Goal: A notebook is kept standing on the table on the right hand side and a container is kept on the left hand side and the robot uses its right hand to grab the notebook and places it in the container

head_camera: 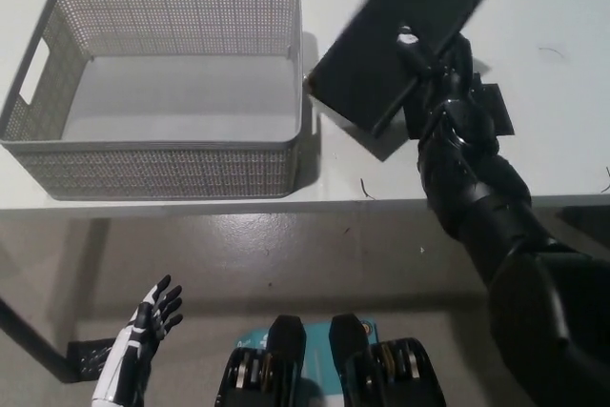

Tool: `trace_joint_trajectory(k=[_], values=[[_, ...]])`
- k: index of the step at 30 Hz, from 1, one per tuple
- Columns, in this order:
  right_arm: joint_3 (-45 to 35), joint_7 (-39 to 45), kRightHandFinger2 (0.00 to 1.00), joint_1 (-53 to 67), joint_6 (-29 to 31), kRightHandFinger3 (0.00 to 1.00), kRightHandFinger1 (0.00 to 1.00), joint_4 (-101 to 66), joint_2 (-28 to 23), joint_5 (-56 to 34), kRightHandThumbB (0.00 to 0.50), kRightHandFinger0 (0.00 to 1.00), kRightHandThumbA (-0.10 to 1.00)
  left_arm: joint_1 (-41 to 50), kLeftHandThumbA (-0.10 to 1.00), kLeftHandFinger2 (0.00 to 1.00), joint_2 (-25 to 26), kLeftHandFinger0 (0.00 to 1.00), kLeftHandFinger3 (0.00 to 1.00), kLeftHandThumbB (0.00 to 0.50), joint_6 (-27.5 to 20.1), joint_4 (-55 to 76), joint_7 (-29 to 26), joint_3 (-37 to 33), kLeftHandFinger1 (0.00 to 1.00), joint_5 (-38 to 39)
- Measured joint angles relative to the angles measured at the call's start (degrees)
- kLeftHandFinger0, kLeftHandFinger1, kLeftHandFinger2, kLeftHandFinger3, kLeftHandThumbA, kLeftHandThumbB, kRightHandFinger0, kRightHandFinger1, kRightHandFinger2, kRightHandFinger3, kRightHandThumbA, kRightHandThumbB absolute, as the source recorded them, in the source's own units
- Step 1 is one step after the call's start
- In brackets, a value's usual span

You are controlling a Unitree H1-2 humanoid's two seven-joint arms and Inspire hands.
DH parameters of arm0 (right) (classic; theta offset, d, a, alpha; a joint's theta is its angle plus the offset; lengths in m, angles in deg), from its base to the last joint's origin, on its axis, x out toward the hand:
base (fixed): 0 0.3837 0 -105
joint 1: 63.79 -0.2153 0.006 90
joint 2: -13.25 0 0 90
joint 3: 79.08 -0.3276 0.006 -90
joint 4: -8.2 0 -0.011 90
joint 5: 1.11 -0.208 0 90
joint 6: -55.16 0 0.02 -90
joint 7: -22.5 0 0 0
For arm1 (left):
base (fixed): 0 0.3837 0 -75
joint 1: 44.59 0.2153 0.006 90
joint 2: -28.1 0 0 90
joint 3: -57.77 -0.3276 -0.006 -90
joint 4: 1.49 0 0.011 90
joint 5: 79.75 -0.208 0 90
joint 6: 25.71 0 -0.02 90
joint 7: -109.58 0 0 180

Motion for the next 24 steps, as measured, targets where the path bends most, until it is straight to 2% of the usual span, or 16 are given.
trace_joint_trajectory(k=[1, 5, 6, 7, 9, 11, 12, 13, 15, 16, 17, 18, 20, 22, 24], values=[[-0.2, -0.3, 0.74, 0.1, 0.1, 0.76, 0.37, 0.0, -0.1, -0.2, 0.077, 0.0, -0.1, 0.0, 1.0, 1.0, 0.0, 1.0, 1.0, 0.179, 0.0, 0.0, 0.0, 0.0, 1.0, 0.1], [-0.6, -1.6, 0.71, 0.4, 0.7, 0.74, 0.34, -0.1, -0.5, -1.1, 0.092, 0.0, -0.1, 0.0, 1.0, 1.0, -0.1, 1.0, 1.0, 0.167, -0.1, -0.2, 0.0, 0.2, 1.0, 0.1], [-0.7, -1.7, 0.71, 0.4, 0.9, 0.74, 0.31, -0.1, -0.5, -1.2, 0.092, 0.0, -0.1, 0.0, 1.0, 1.0, -0.1, 1.0, 1.0, 0.167, -0.1, -0.3, 0.0, 0.3, 1.0, 0.1], [-1.0, -1.9, 0.7, 0.4, 1.1, 0.73, 0.22, -0.2, -0.6, -1.4, 0.089, 0.0, -0.1, 0.0, 1.0, 1.0, -0.1, 1.0, 1.0, 0.17, -0.2, -0.5, 0.0, 0.3, 1.0, 0.2], [-1.5, -2.2, 0.69, 0.4, 1.3, 0.76, 0.19, -0.4, -0.8, -1.9, 0.09, 0.0, -0.1, 0.0, 1.0, 1.0, -0.1, 1.0, 1.0, 0.169, -0.3, -0.6, 0.0, 0.3, 1.0, 0.2], [-2.7, -2.3, 0.72, 0.4, 1.6, 0.82, 0.21, -1.3, -0.8, -3.1, 0.082, 0.0, -0.1, 0.0, 1.0, 1.0, -0.1, 1.0, 1.0, 0.162, -0.5, -0.7, 0.0, 0.4, 1.0, 0.2], [-3.5, -2.2, 0.73, 0.5, 1.6, 0.78, 0.2, -2.0, -0.7, -3.6, 0.085, 0.0, -0.1, 0.0, 1.0, 1.0, -0.1, 1.0, 1.0, 0.156, -0.6, -0.7, 0.0, 0.4, 1.0, 0.2], [-4.7, -2.2, 0.72, 0.4, 1.6, 0.67, 0.18, -3.3, -0.6, -4.7, 0.084, 0.0, -0.1, 0.1, 1.0, 1.0, -0.1, 1.0, 1.0, 0.156, -0.7, -0.7, 0.0, 0.4, 1.0, 0.2], [-6.7, -2.2, 0.7, 0.5, 1.6, 0.63, 0.16, -7.6, -0.1, -6.7, 0.079, 0.0, -0.1, 0.1, 1.0, 1.0, -0.1, 1.0, 1.0, 0.158, -0.9, -0.9, 0.0, 0.4, 1.0, 0.2], [-7.2, -2.2, 0.65, 0.5, 1.5, 0.66, 0.15, -9.6, 0.1, -7.3, 0.067, 0.0, -0.1, 0.1, 1.0, 1.0, -0.1, 1.0, 1.0, 0.161, -0.9, -1.0, 0.0, 0.5, 1.0, 0.2], [-7.5, -2.2, 0.68, 0.6, 1.4, 0.79, 0.15, -11.7, 0.3, -7.9, 0.063, 0.0, -0.1, 0.1, 1.0, 1.0, -0.2, 1.0, 1.0, 0.17, -0.9, -1.1, 0.0, 0.5, 1.0, 0.2], [-7.8, -2.2, 0.68, 0.6, 1.3, 0.81, 0.15, -13.8, 0.5, -8.5, 0.072, 0.0, -0.1, 0.1, 1.0, 1.0, -0.2, 1.0, 1.0, 0.171, -0.9, -1.1, 0.0, 0.5, 1.0, 0.2], [-8.0, -2.2, 0.67, 0.8, 0.8, 0.88, 0.16, -17.8, 0.7, -9.4, 0.049, 0.0, -0.1, 0.1, 1.0, 1.0, -0.2, 1.0, 1.0, 0.17, -0.9, -1.1, 0.0, 0.5, 1.0, 0.2], [-7.9, -2.2, 0.66, 1.3, -0.1, 0.89, 0.16, -22.3, 1.0, -9.9, 0.046, 0.0, -0.1, 0.1, 1.0, 1.0, -0.2, 1.0, 1.0, 0.168, -0.9, -1.2, 0.0, 0.5, 1.0, 0.2], [-7.8, -2.2, 0.67, 2.0, -1.1, 0.89, 0.15, -26.4, 1.3, -10.2, 0.069, 0.0, -0.1, 0.1, 1.0, 1.0, -0.2, 1.0, 1.0, 0.178, -0.9, -1.4, 0.0, 0.5, 1.0, 0.2]])
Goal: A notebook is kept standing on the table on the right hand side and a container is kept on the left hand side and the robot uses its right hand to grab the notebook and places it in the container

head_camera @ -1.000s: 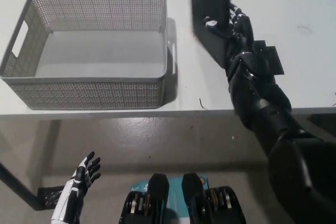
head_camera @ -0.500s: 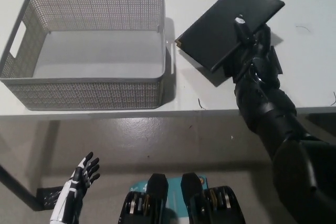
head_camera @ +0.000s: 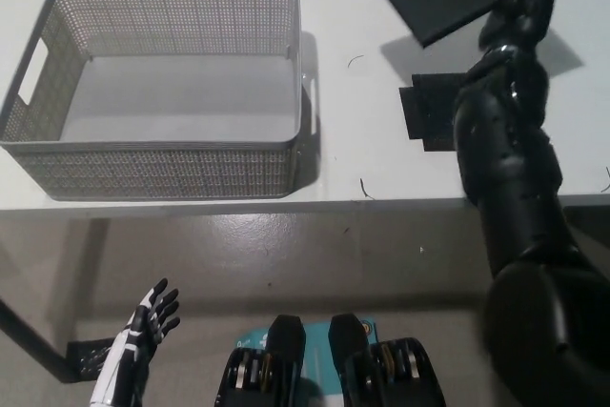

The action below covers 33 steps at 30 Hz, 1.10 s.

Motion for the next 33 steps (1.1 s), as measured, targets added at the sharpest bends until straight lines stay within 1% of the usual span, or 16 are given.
trace_joint_trajectory(k=[2, 3, 8, 12, 16, 19, 20, 24, 25, 26, 27, 28, 29, 30, 31, 33], values=[[0.3, 0.0, 0.6, 0.5, -0.9, 0.79, 0.08, -3.5, 0.3, -0.2, 0.105, 0.0, -0.1, 0.0, 1.0, 1.0, 0.0, 1.0, 1.0, 0.184, 0.0, -0.2, 0.0, 0.0, 1.0, 0.0], [0.6, 0.0, 0.61, 0.9, -1.4, 0.76, 0.12, -5.8, 0.7, -0.3, 0.088, 0.0, -0.1, 0.1, 1.0, 1.0, 0.0, 1.0, 1.0, 0.178, 0.0, -0.4, 0.0, 0.0, 1.0, 0.0], [8.6, -0.2, 0.53, 0.4, -3.8, 0.7, 0.09, -13.5, 4.2, 1.5, 0.09, 0.0, -0.1, 0.5, 1.0, 1.0, 0.0, 1.0, 1.0, 0.178, -0.4, -0.7, 0.0, 0.0, 1.0, 0.0], [14.8, -0.2, 0.73, -3.4, -4.3, 0.83, 0.23, -11.0, 8.0, 3.8, 0.087, 0.0, -0.1, 0.2, 1.0, 1.0, 0.0, 1.0, 1.0, 0.254, -0.4, -0.7, 0.0, -0.1, 1.0, 0.0], [19.7, -0.6, 0.71, -7.8, -3.4, 0.82, 0.25, -1.0, 11.8, 6.4, 0.086, 0.0, -0.1, 0.2, 1.0, 1.0, 0.1, 1.0, 1.0, 0.237, -0.4, -0.7, 0.0, -0.1, 1.0, -0.1], [22.2, -1.2, 0.59, -10.0, -2.9, 0.79, 0.16, 7.2, 13.9, 8.1, 0.073, 0.0, -0.1, 0.2, 1.0, 1.0, 0.2, 1.0, 1.0, 0.223, -0.4, -0.7, 0.0, -0.1, 1.0, -0.1], [22.8, -1.4, 0.56, -10.5, -2.8, 0.8, 0.14, 9.5, 14.5, 8.4, 0.079, 0.0, -0.1, 0.2, 1.0, 1.0, 0.3, 1.0, 1.0, 0.251, -0.3, -0.6, 0.0, -0.1, 1.0, -0.1], [25.6, -3.0, 0.63, -12.2, -2.3, 0.65, 0.14, 17.2, 15.7, 10.9, 0.087, 0.0, -0.1, 0.0, 1.0, 1.0, 0.4, 1.0, 1.0, 0.273, -0.1, -0.4, 0.1, -0.2, 1.0, -0.1], [26.0, -3.3, 0.63, -12.5, -2.2, 0.63, 0.16, 18.0, 15.7, 11.2, 0.109, 0.0, -0.1, 0.0, 1.0, 1.0, 0.5, 1.0, 1.0, 0.265, -0.1, -0.3, 0.1, -0.3, 1.0, -0.1], [26.4, -3.8, 0.79, -12.8, -2.1, 0.78, 0.32, 19.2, 15.7, 11.7, 0.165, 0.09, -0.01, 0.0, 1.0, 1.0, 0.5, 1.0, 1.0, 0.27, -0.1, -0.3, 0.1, -0.3, 1.0, -0.1], [26.9, -4.4, 0.7, -13.1, -1.9, 0.69, 0.33, 20.3, 15.7, 12.2, 0.168, 0.11, 0.11, 0.0, 1.0, 1.0, 0.5, 1.0, 1.0, 0.27, -0.1, -0.3, 0.1, -0.4, 1.0, -0.2], [27.4, -5.0, 1.0, -13.2, -1.8, 1.0, 0.75, 20.8, 15.7, 12.6, 0.312, 0.45, 0.32, -0.1, 1.0, 1.0, 0.5, 1.0, 1.0, 0.278, -0.1, -0.3, 0.2, -0.4, 1.0, -0.2], [28.0, -5.8, 1.0, -13.2, -1.7, 1.0, 0.91, 21.6, 15.7, 13.4, 0.315, 0.7, 0.46, -0.1, 1.0, 1.0, 0.6, 1.0, 1.0, 0.281, -0.1, -0.3, 0.2, -0.5, 1.0, -0.2], [28.4, -6.0, 1.0, -13.2, -1.4, 1.0, 1.0, 22.1, 15.6, 13.8, 0.359, 0.94, 0.54, -0.2, 1.0, 1.0, 0.6, 1.0, 1.0, 0.305, -0.1, -0.3, 0.3, -0.6, 1.0, -0.3], [28.6, -5.8, 1.0, -13.2, -1.3, 1.0, 1.0, 22.4, 15.5, 14.0, 0.382, 1.0, 0.61, -0.2, 1.0, 1.0, 0.6, 1.0, 1.0, 0.314, -0.1, -0.3, 0.3, -0.7, 1.0, -0.3], [28.9, -4.1, 1.0, -13.0, -0.3, 1.0, 1.0, 22.6, 15.2, 14.2, 0.445, 1.0, 0.73, -0.3, 1.0, 1.0, 0.7, 1.0, 1.0, 0.305, 0.1, 0.0, 0.5, -0.8, 1.0, -0.3]])
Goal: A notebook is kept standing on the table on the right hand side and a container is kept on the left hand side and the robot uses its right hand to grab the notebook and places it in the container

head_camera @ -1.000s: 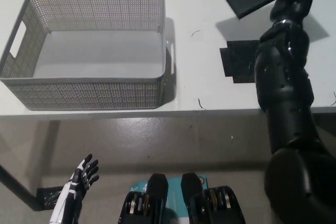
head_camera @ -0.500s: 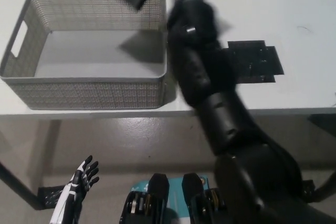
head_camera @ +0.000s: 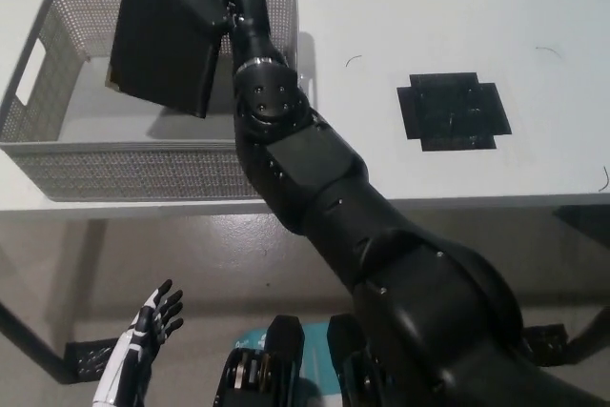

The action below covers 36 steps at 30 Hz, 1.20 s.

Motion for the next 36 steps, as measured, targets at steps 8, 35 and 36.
trace_joint_trajectory(k=[8, 35, 36], values=[[1.7, 5.0, 1.0, 0.0, 1.3, 1.0, 1.0, -0.1, -2.8, 0.7, 0.487, 1.0, 0.88, -0.1, 1.0, 1.0, 0.2, 1.0, 1.0, 0.224, 0.3, 0.6, 0.2, 0.0, 1.0, 0.0], [2.0, 8.6, 1.0, 22.9, -1.5, 1.0, 1.0, -42.8, -8.5, 1.5, 0.418, 1.0, 0.92, 0.2, 1.0, 1.0, 0.1, 1.0, 1.0, 0.194, 0.4, -0.8, 0.2, 0.0, 1.0, -0.1], [2.0, 8.6, 1.0, 25.7, -1.7, 1.0, 1.0, -45.3, -8.8, 1.6, 0.436, 1.0, 0.95, 0.2, 1.0, 1.0, 0.1, 1.0, 1.0, 0.194, 0.4, -0.9, 0.1, 0.0, 1.0, -0.1]])
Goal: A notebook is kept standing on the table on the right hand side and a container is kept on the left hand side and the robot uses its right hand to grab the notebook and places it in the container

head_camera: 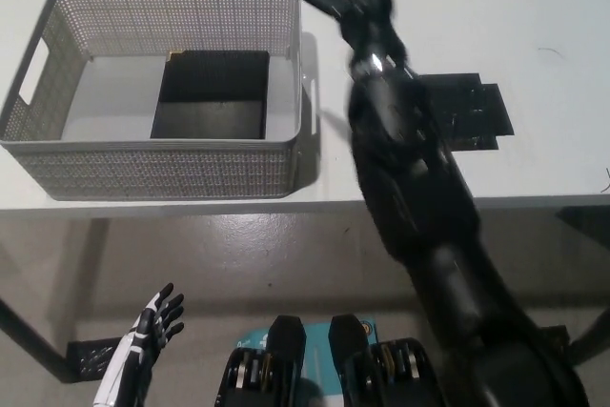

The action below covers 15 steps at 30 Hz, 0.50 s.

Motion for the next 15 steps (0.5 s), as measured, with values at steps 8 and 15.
trace_joint_trajectory(k=[8, 15], values=[[0.0, 0.2, 1.0, 18.7, -0.5, 1.0, 1.0, -15.0, -2.8, 0.7, 0.39, 1.0, 1.0, 0.0, 1.0, 1.0, 0.0, 1.0, 1.0, 0.187, 0.1, -0.4, 0.0, 0.0, 1.0, 0.0], [1.2, 1.0, 1.0, 40.4, 0.1, 1.0, 1.0, -30.4, -6.8, 1.6, 0.4, 1.0, 1.0, 0.0, 1.0, 1.0, 0.0, 1.0, 1.0, 0.196, 0.1, -0.4, 0.0, 0.0, 1.0, 0.0]])
